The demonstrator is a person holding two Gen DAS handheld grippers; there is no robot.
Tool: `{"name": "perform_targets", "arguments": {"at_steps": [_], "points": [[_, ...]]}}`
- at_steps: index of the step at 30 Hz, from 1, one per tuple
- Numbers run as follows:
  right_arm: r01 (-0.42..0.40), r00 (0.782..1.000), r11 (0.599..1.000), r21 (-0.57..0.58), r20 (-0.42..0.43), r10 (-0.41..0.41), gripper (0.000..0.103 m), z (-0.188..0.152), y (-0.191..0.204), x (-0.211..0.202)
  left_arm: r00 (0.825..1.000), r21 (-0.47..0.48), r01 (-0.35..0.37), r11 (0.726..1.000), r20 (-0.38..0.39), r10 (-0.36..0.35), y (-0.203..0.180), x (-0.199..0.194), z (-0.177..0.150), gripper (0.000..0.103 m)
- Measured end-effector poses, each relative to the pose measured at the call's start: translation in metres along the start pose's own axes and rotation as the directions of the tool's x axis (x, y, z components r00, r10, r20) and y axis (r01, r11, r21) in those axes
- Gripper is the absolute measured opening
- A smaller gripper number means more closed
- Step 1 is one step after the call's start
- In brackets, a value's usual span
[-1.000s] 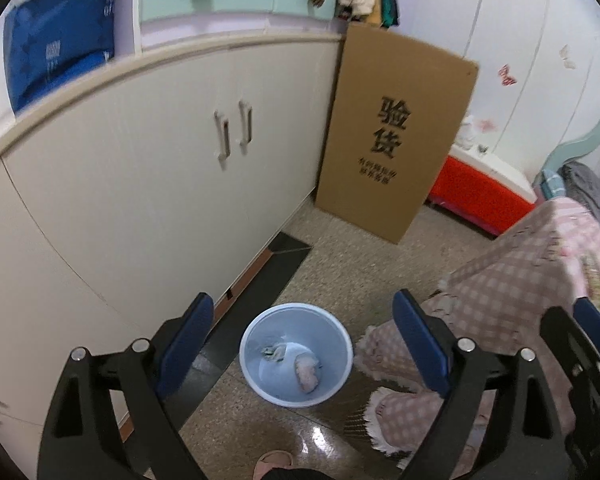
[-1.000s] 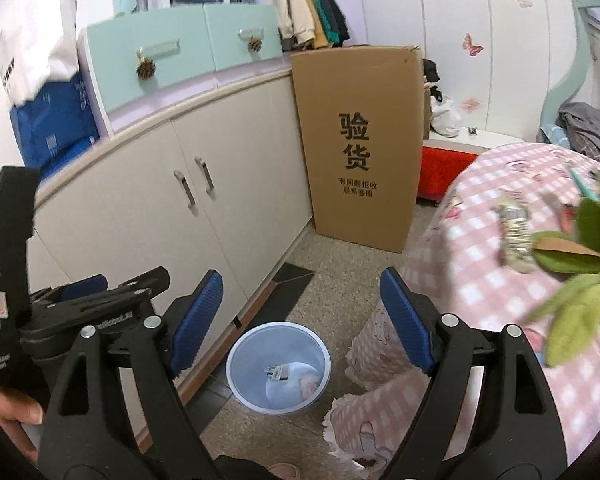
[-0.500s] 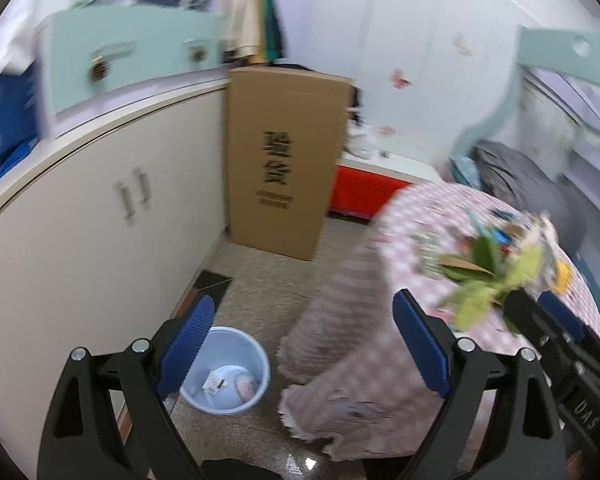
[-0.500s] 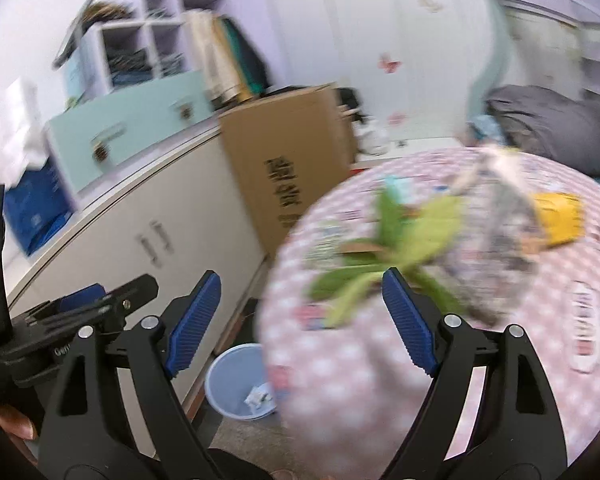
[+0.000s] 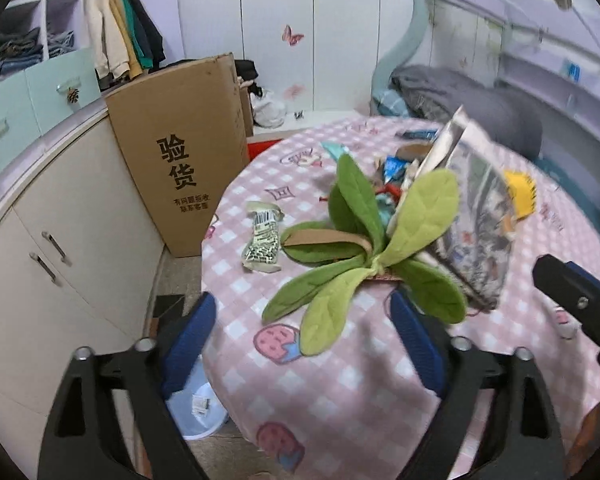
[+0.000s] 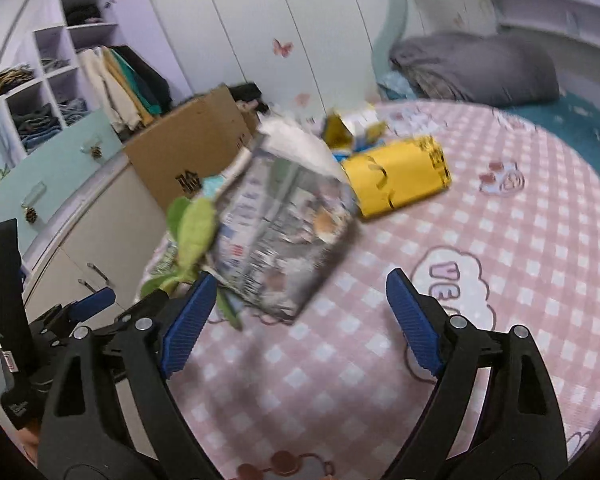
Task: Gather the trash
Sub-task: 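Grasp the green fabric leaf with the left tool while the right tool grasps the newspaper bag, then carry both items to the blue wastebasket and open both tools over it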
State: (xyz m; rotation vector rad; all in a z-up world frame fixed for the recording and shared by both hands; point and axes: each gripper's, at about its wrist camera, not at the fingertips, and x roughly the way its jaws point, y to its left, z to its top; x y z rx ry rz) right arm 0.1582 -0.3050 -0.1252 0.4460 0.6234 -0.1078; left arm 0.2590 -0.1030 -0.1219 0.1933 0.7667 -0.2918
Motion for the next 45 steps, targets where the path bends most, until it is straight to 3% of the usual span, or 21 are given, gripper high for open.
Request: {"name": "perform_targets", "arguments": {"at_steps": [2, 4, 5, 6, 9, 13, 18, 25, 28, 33, 41, 45], "points": [[-0.031, 0.999, 0.999, 0.026, -0.039, 0.032, 0.086, -0.002, -0.004, 0.009, 0.999, -0.008, 0.017, 1.000, -0.028, -0.017, 0.003, 0.008, 0.002, 0.059], [-0.047, 0.997, 0.998, 0.044, -0.052, 0.049, 0.086, -0.002, -0.005, 0.018, 0.998, -0.033, 0.044, 0.998, -0.046, -0.046, 0.006, 0.013, 0.005, 0.033], [-0.061, 0.996, 0.996, 0.059, -0.055, 0.064, 0.086, -0.002, -0.006, 0.021, 0.997, -0.045, 0.061, 0.997, -0.050, -0.063, 0.010, 0.014, 0.007, 0.010], [-0.078, 0.995, 0.992, 0.094, -0.062, 0.084, 0.086, 0.000, -0.009, 0.027, 0.995, -0.056, 0.078, 0.995, -0.052, -0.081, 0.013, 0.013, 0.006, 0.006], [-0.132, 0.987, 0.974, 0.184, -0.071, 0.147, 0.086, 0.008, -0.016, 0.038, 0.997, -0.094, 0.082, 0.992, -0.007, -0.083, 0.018, 0.007, 0.008, 0.005], [-0.123, 0.991, 0.964, 0.237, -0.018, 0.131, 0.086, 0.025, -0.025, 0.044, 0.993, -0.132, 0.099, 0.986, 0.079, -0.089, 0.024, -0.013, 0.013, 0.004], [-0.170, 0.982, 0.938, 0.301, -0.021, 0.185, 0.085, 0.039, -0.038, 0.063, 0.985, -0.170, 0.114, 0.979, 0.151, -0.088, 0.028, -0.031, 0.027, 0.004], [-0.230, 0.970, 0.924, 0.306, -0.011, 0.245, 0.029, 0.042, -0.043, 0.068, 0.978, -0.186, 0.129, 0.974, 0.184, -0.095, 0.028, -0.043, 0.036, 0.004], [-0.232, 0.972, 0.938, 0.257, 0.033, 0.231, 0.018, 0.044, -0.039, 0.051, 0.977, -0.193, 0.132, 0.972, 0.192, -0.094, 0.029, -0.048, 0.035, 0.004], [-0.251, 0.966, 0.954, 0.166, 0.097, 0.238, 0.007, 0.046, -0.025, 0.018, 0.973, -0.208, 0.141, 0.968, 0.212, -0.096, 0.034, -0.061, 0.035, 0.004], [-0.263, 0.951, 0.965, 0.008, 0.169, 0.258, 0.006, 0.051, 0.014, -0.028, 0.958, -0.254, 0.168, 0.953, 0.269, -0.098, 0.056, -0.092, 0.035, 0.004], [-0.307, 0.934, 0.950, -0.059, 0.174, 0.312, 0.006, 0.053, 0.046, -0.042, 0.948, -0.291, 0.164, 0.943, 0.310, -0.069, 0.078, -0.112, 0.026, 0.004]]}}
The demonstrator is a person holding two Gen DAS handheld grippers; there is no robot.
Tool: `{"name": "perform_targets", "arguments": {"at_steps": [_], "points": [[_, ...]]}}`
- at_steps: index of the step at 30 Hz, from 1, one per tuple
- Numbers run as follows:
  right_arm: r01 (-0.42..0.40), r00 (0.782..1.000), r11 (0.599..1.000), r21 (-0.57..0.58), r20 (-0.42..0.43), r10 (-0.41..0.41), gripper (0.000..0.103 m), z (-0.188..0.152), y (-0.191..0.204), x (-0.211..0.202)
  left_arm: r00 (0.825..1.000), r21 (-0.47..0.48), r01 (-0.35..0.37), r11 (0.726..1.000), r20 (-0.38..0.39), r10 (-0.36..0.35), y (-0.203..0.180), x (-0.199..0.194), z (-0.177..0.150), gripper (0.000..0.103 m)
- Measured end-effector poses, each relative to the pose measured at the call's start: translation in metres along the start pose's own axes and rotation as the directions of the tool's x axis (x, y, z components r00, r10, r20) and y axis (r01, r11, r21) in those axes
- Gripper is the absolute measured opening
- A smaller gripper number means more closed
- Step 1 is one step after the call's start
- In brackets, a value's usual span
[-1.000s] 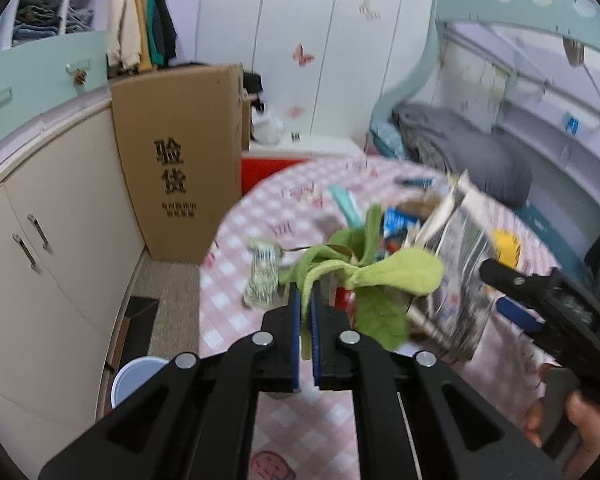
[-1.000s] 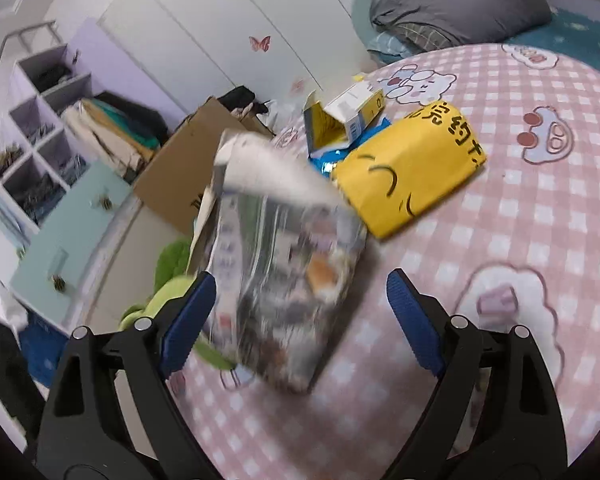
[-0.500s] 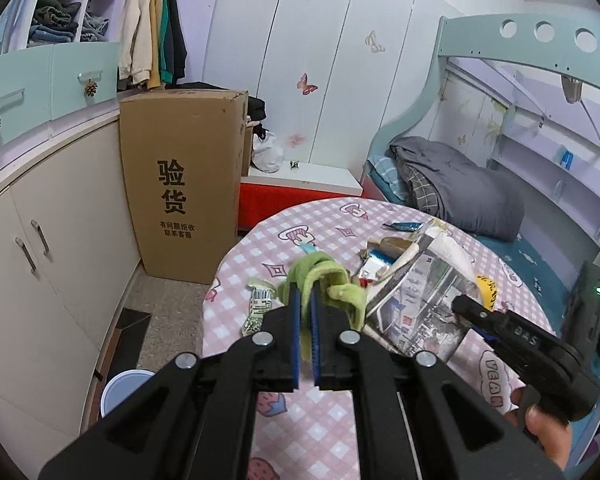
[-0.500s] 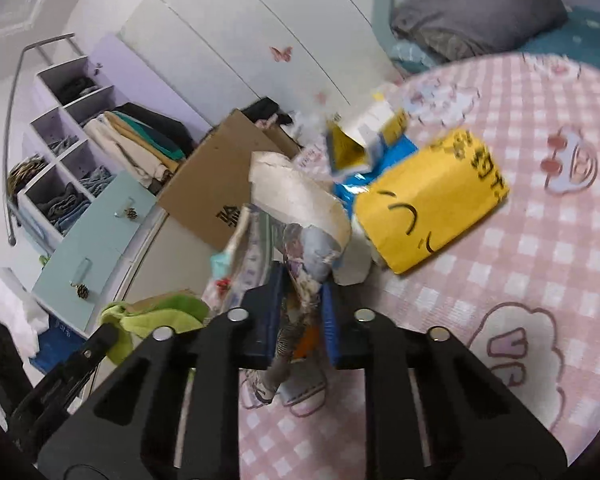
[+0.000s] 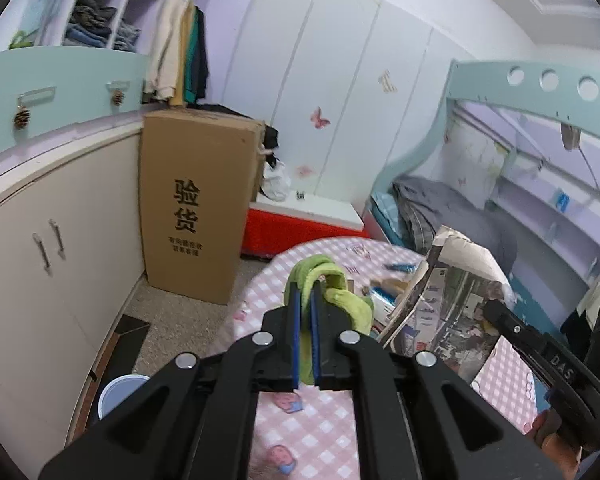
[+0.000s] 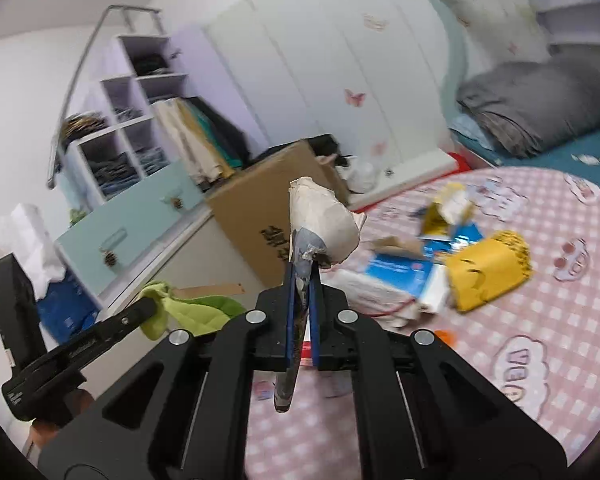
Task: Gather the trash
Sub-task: 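Carry both items to the blue wastebasket and open both tools over it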
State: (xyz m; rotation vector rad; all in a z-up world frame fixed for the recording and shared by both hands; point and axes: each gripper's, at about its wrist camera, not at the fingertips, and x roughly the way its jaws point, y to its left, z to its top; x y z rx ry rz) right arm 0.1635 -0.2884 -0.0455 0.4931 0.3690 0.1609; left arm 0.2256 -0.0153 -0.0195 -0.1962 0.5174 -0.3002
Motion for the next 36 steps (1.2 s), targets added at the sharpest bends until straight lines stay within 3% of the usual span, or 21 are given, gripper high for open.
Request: {"name": "perform_targets", "arguments": {"at_steps": [5, 8, 14, 20, 21, 23, 24, 25, 26, 27, 34, 36], "points": [[-0.090, 0.994, 0.993, -0.078, -0.067, 0.085, 0.006, -0.015, 0.053, 0.025, 0.997, -0.054, -0.067, 0.996, 0.039, 0.069, 0.046, -0.024, 0.003, 0.004], [-0.137, 0.983, 0.984, -0.115, -0.138, 0.120, 0.006, -0.035, 0.083, 0.051, 0.988, -0.076, -0.145, 0.987, 0.039, 0.148, 0.079, -0.031, -0.001, 0.004], [-0.212, 0.941, 0.964, -0.161, -0.299, 0.157, 0.006, -0.087, 0.133, 0.120, 0.957, -0.160, -0.291, 0.943, -0.056, 0.286, 0.168, -0.020, -0.022, 0.004], [-0.243, 0.893, 0.947, -0.209, -0.429, 0.135, 0.007, -0.154, 0.175, 0.193, 0.890, -0.206, -0.454, 0.867, -0.157, 0.429, 0.244, 0.000, -0.051, 0.004], [-0.253, 0.881, 0.947, -0.199, -0.452, 0.140, 0.010, -0.169, 0.180, 0.210, 0.882, -0.210, -0.467, 0.859, -0.178, 0.436, 0.254, 0.005, -0.055, 0.004], [-0.236, 0.876, 0.948, -0.214, -0.468, 0.113, 0.015, -0.188, 0.183, 0.230, 0.866, -0.218, -0.493, 0.842, -0.214, 0.451, 0.274, 0.014, -0.064, 0.004], [-0.225, 0.869, 0.945, -0.240, -0.488, 0.083, 0.023, -0.202, 0.186, 0.244, 0.860, -0.218, -0.502, 0.837, -0.230, 0.456, 0.279, 0.019, -0.067, 0.004], [-0.225, 0.857, 0.942, -0.249, -0.510, 0.070, 0.041, -0.211, 0.186, 0.253, 0.853, -0.217, -0.511, 0.832, -0.247, 0.459, 0.287, 0.024, -0.071, 0.004], [-0.220, 0.847, 0.941, -0.256, -0.529, 0.054, 0.051, -0.220, 0.184, 0.260, 0.846, -0.215, -0.520, 0.827, -0.267, 0.462, 0.293, 0.029, -0.076, 0.004], [-0.209, 0.842, 0.941, -0.264, -0.539, 0.036, 0.054, -0.226, 0.182, 0.265, 0.840, -0.211, -0.524, 0.825, -0.286, 0.461, 0.298, 0.033, -0.080, 0.004], [-0.197, 0.826, 0.948, -0.251, -0.563, 0.023, 0.054, -0.239, 0.165, 0.267, 0.833, -0.205, -0.521, 0.828, -0.331, 0.443, 0.305, 0.050, -0.102, 0.004], [-0.194, 0.832, 0.948, -0.251, -0.554, 0.023, 0.055, -0.236, 0.164, 0.264, 0.834, -0.198, -0.516, 0.833, -0.337, 0.437, 0.302, 0.056, -0.102, 0.005]]}}
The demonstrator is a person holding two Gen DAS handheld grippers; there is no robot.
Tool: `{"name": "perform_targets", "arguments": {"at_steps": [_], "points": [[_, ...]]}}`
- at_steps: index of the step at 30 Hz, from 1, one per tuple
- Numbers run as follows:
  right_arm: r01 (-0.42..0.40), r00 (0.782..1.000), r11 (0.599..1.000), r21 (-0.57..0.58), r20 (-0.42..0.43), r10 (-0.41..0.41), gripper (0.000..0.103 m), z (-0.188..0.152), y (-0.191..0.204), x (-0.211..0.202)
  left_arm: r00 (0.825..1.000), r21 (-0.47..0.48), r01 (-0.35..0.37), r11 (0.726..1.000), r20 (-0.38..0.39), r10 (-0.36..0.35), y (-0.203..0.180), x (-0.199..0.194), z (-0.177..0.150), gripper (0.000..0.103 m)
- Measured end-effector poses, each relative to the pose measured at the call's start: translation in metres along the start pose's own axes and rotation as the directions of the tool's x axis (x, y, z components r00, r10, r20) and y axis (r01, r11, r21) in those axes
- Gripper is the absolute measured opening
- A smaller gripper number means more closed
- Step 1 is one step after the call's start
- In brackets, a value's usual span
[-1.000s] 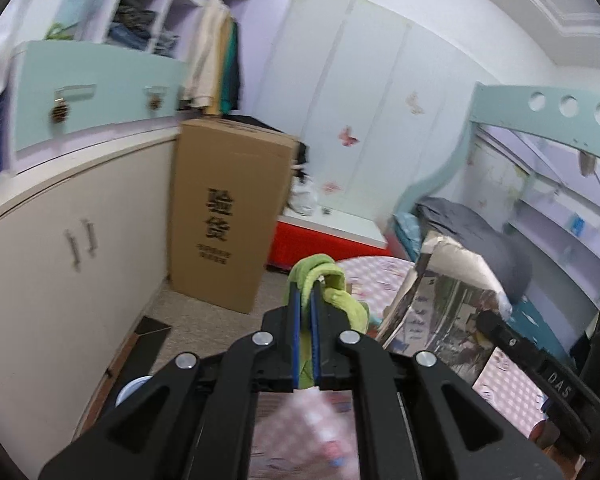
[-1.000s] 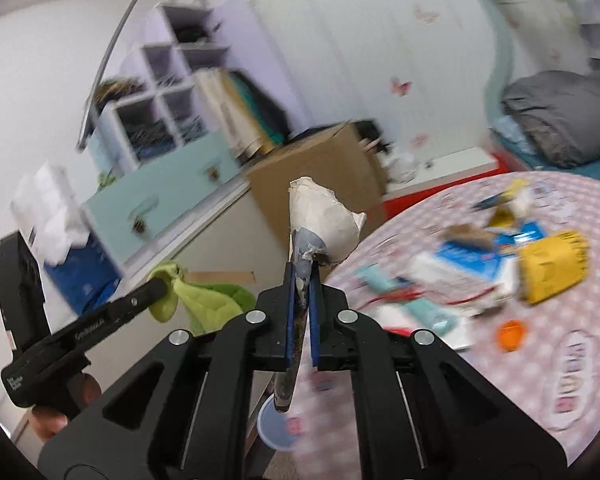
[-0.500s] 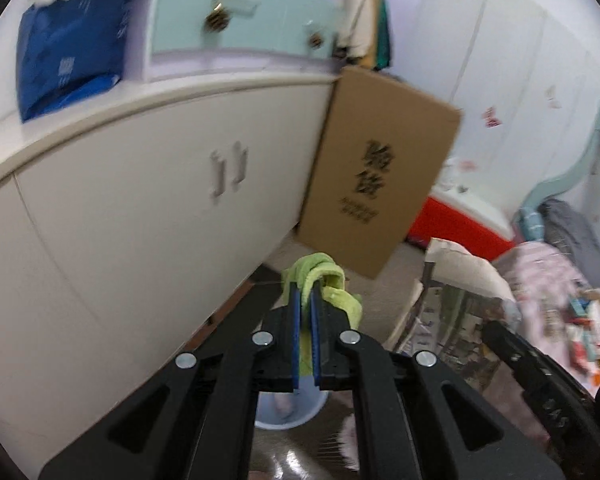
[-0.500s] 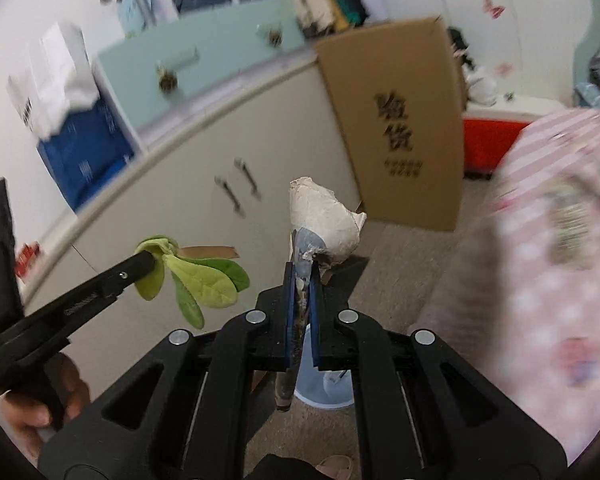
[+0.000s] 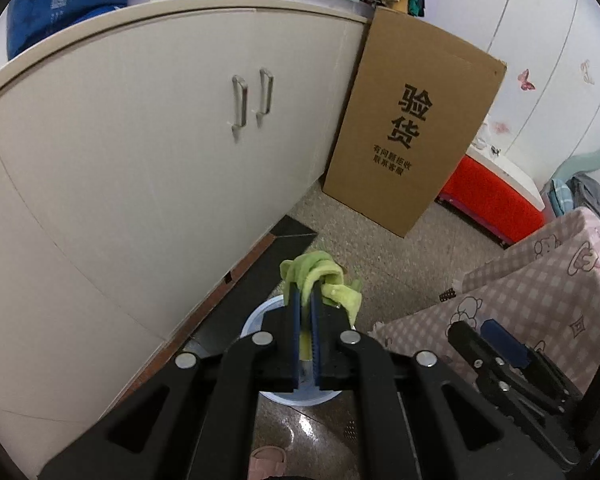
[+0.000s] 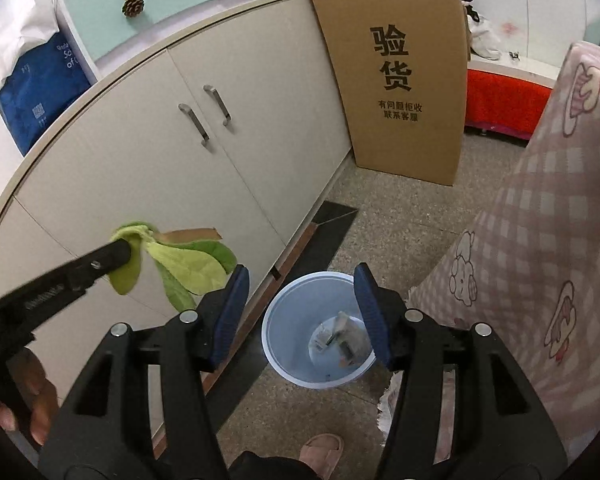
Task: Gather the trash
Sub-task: 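Carry both items to the blue wastebasket and open both tools over it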
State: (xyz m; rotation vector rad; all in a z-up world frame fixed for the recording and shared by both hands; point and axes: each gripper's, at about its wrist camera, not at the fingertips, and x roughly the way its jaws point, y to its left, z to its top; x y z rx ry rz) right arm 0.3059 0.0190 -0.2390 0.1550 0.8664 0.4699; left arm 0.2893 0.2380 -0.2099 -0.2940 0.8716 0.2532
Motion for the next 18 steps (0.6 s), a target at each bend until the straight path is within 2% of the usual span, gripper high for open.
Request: {"name": "perform_targets", "arguments": {"at_steps": [7, 13, 15, 16, 17, 18], "points": [[0.058, 0.996, 0.998, -0.035, 0.072, -0.055, 0.063, 0.003, 0.001, -0.021, 1.000, 0.031, 0.015, 0.999, -0.020, -0.015, -0.020, 0.009, 0.000, 0.005], [0.079, 0.992, 0.997, -0.020, 0.099, -0.077, 0.064, 0.008, -0.006, -0.029, 0.999, 0.046, 0.022, 0.999, -0.031, -0.020, -0.034, 0.020, 0.010, 0.005], [0.083, 0.991, 0.996, -0.014, 0.110, -0.081, 0.065, 0.011, -0.007, -0.031, 0.999, 0.050, 0.024, 0.998, -0.042, -0.022, -0.039, 0.024, 0.014, 0.008], [0.088, 0.989, 0.996, -0.009, 0.117, -0.086, 0.066, 0.013, -0.009, -0.033, 0.998, 0.051, 0.026, 0.998, -0.058, -0.024, -0.041, 0.029, 0.017, 0.013], [0.088, 0.989, 0.996, -0.007, 0.119, -0.087, 0.066, 0.014, -0.010, -0.034, 0.997, 0.050, 0.019, 0.999, -0.075, -0.015, -0.042, 0.033, 0.018, 0.036], [0.090, 0.989, 0.996, -0.006, 0.121, -0.089, 0.066, 0.014, -0.009, -0.035, 0.996, 0.050, 0.010, 0.999, -0.090, -0.005, -0.043, 0.037, 0.020, 0.065]]}}
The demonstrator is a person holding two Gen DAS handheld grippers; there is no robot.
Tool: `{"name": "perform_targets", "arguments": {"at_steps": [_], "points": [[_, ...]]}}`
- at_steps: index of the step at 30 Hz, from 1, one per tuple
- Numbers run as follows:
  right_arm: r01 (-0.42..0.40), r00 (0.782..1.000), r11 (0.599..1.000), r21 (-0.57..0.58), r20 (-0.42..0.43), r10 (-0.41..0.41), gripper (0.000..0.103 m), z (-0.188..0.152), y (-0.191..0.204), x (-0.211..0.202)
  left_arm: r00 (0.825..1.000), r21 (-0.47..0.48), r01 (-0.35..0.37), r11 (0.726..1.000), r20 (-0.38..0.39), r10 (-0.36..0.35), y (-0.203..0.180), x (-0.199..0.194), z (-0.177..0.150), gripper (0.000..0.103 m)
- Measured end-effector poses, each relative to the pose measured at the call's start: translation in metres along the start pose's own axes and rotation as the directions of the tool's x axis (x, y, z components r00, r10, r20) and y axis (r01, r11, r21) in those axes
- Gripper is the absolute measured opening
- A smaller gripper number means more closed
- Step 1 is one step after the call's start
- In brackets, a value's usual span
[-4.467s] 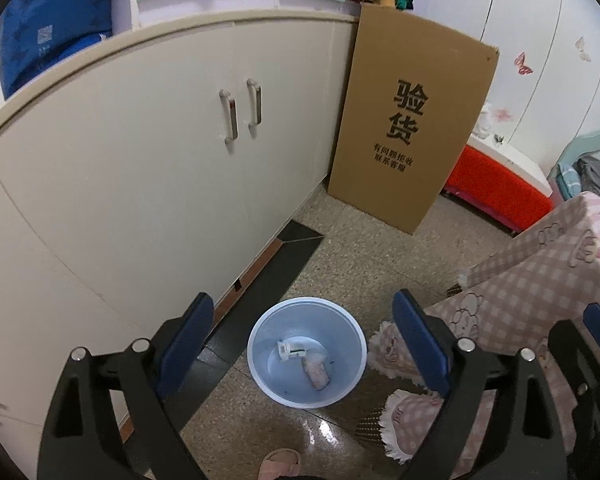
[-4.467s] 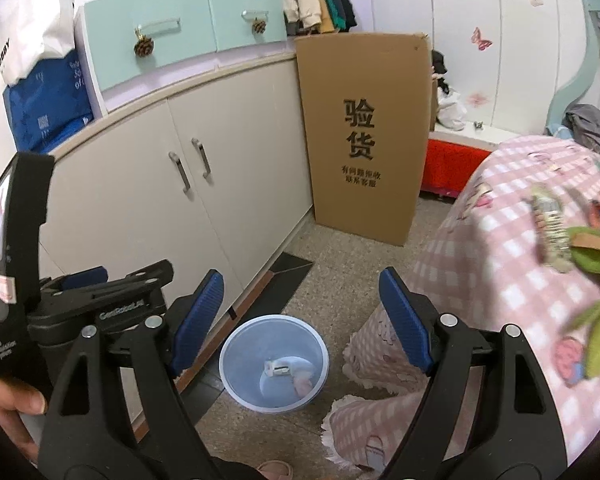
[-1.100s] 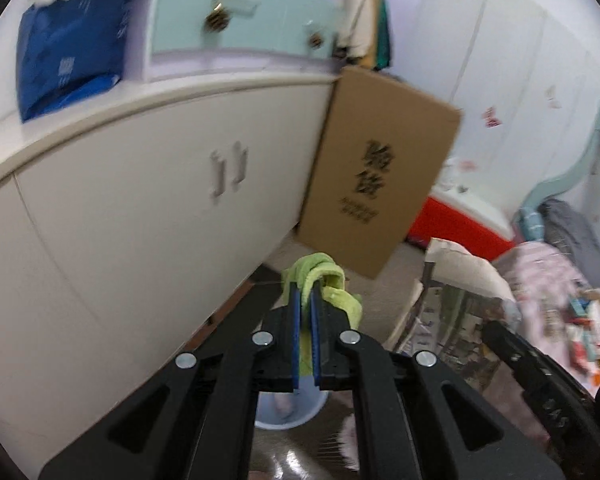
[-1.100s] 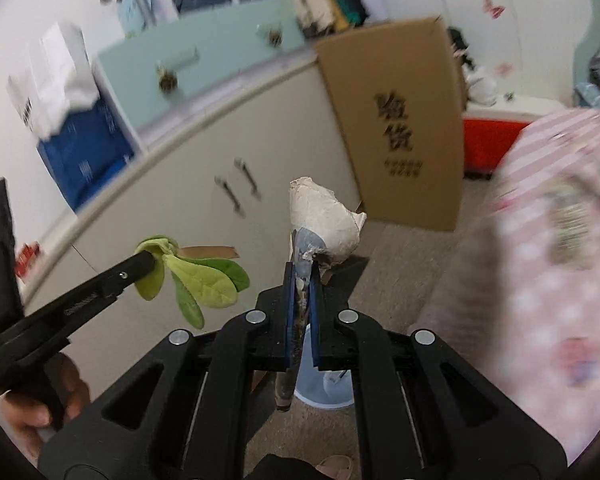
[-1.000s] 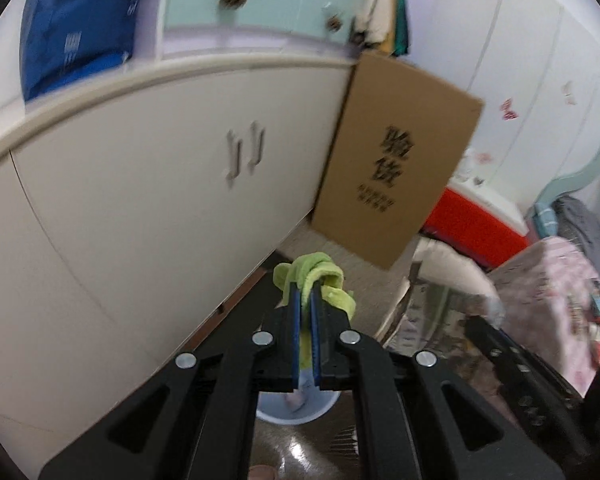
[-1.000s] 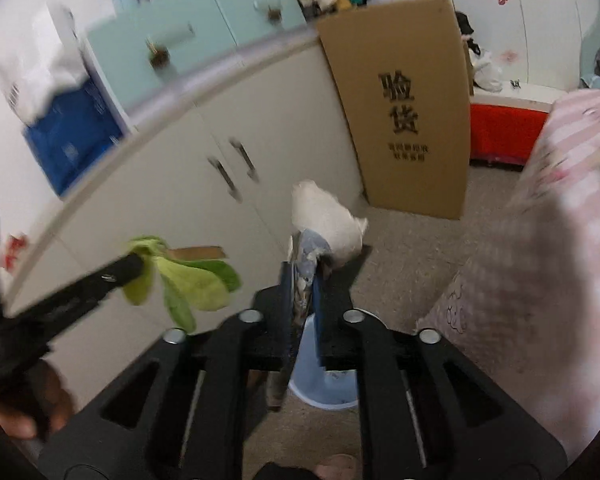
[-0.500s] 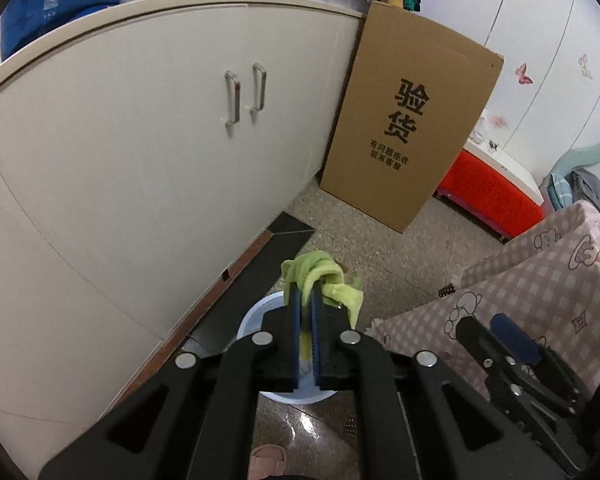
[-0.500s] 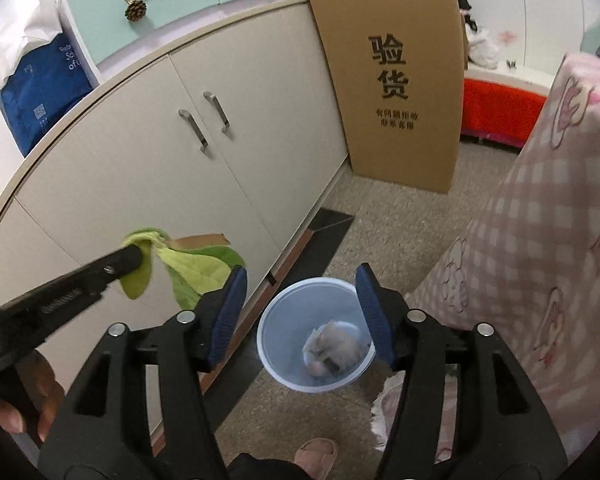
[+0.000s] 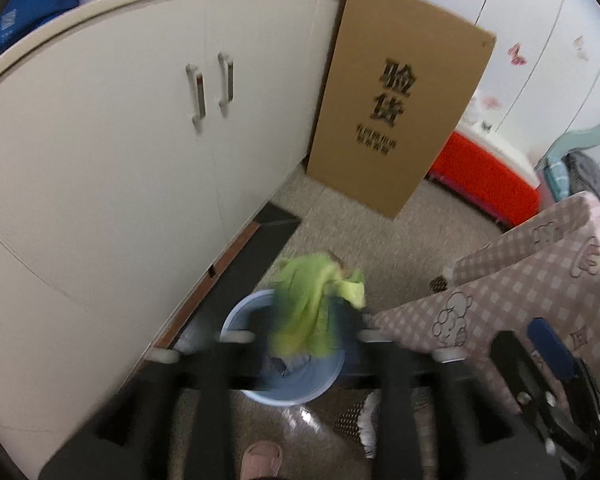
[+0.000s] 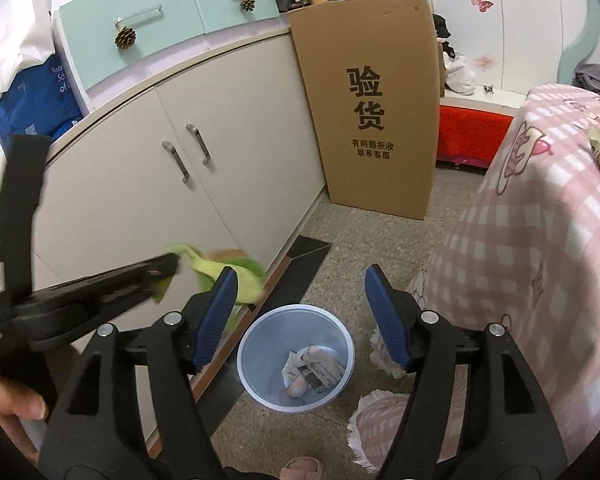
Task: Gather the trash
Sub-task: 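Carry both items to the blue wastebasket and open both tools over it, then grasp the snack wrapper with the left tool while the right tool grasps the orange bottle cap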
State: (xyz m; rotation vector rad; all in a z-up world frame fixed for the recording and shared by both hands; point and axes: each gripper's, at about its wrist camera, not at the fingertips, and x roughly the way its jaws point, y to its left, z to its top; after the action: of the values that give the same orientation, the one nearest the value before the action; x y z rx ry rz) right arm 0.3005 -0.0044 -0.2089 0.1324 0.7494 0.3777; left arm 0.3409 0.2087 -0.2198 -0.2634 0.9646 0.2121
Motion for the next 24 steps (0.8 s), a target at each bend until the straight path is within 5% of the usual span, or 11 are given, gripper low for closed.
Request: {"name": "perform_targets", "arguments": {"at_steps": [2, 10, 24], "points": [[-0.001, 1.000, 1.000, 0.005, 0.004, 0.001, 0.066, 0.001, 0.000, -0.002, 1.000, -0.005, -0.028, 1.000, 0.002, 0.028, 0.000, 0.003, 0.001, 0.074], [-0.010, 1.000, 1.000, 0.020, 0.022, 0.009, 0.066, 0.005, -0.001, -0.021, 1.000, -0.014, -0.028, 1.000, 0.012, 0.028, 0.002, -0.014, -0.008, 0.074], [-0.002, 0.990, 0.997, 0.080, 0.139, -0.010, 0.069, 0.017, -0.031, -0.128, 0.975, 0.051, 0.096, 0.994, 0.195, -0.104, -0.050, -0.131, -0.029, 0.078]]}}
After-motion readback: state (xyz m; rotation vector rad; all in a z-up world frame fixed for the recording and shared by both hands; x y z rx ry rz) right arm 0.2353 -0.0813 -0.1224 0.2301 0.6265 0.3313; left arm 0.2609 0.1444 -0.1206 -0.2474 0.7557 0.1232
